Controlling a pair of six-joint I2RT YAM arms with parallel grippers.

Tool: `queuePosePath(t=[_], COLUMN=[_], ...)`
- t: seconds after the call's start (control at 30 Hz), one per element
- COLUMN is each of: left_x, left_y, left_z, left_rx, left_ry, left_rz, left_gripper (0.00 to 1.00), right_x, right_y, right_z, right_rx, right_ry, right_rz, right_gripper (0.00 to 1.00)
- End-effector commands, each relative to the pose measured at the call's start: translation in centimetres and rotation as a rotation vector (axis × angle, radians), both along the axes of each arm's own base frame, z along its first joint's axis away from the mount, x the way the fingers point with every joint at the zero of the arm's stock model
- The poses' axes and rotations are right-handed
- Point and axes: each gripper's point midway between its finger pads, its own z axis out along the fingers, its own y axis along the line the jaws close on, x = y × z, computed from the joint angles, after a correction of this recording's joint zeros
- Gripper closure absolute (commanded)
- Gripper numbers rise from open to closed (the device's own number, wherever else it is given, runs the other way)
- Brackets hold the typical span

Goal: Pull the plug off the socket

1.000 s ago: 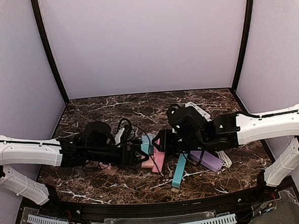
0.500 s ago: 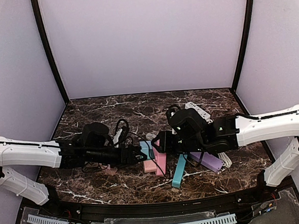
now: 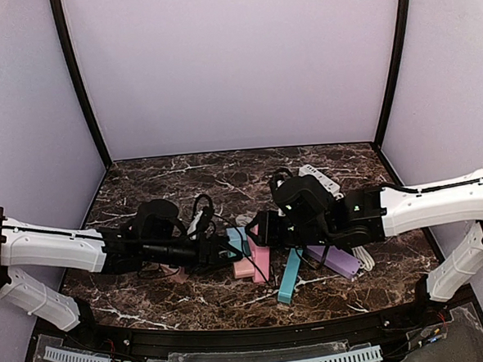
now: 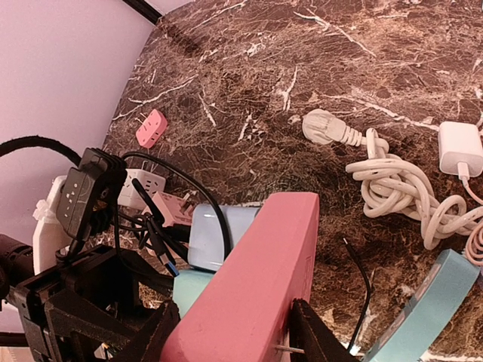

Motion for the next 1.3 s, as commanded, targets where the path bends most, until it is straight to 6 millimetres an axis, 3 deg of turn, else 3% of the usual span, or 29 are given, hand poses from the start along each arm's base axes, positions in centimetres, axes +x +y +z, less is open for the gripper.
queuePosePath(t=[0.0,0.63,0.77,0.83,1.03,1.27], left_x=[-0.4,-0.3,-0.1,0.1,0.8,1.6], left_y=[-0.2,-1.8,-1.9,-1.8,-0.7,0.4], left_z=[-0.4,0.3,0.7,1.0,1.8,2.2], left_rx=[-0.015,-0.048,-0.052,-0.053,-0.051,-0.055], left_ry=[0.024,0.037,0.025,0.014,-0.009,-0.026], left_rz=[-0.020,-0.055,-0.055,-0.041,0.031,0.108], left_gripper=[0.44,0.50,0.58,0.66,0.89,0.99], right_x=[1.3,1.8,1.8,1.7,1.0,0.3], right_y=[0.8,0.3,0.2,0.1,-0.8,-1.2], right_z=[4.8,6.0,5.9,5.3,3.0,0.7], right_rx=[0.159,0.192,0.189,0.184,0.156,0.100], right_ry=[-0.065,-0.089,-0.090,-0.078,-0.018,0.037], right_rz=[-0.050,-0.093,-0.095,-0.096,-0.106,-0.093], right_gripper=[0.52,0.53,0.53,0.51,0.38,0.18])
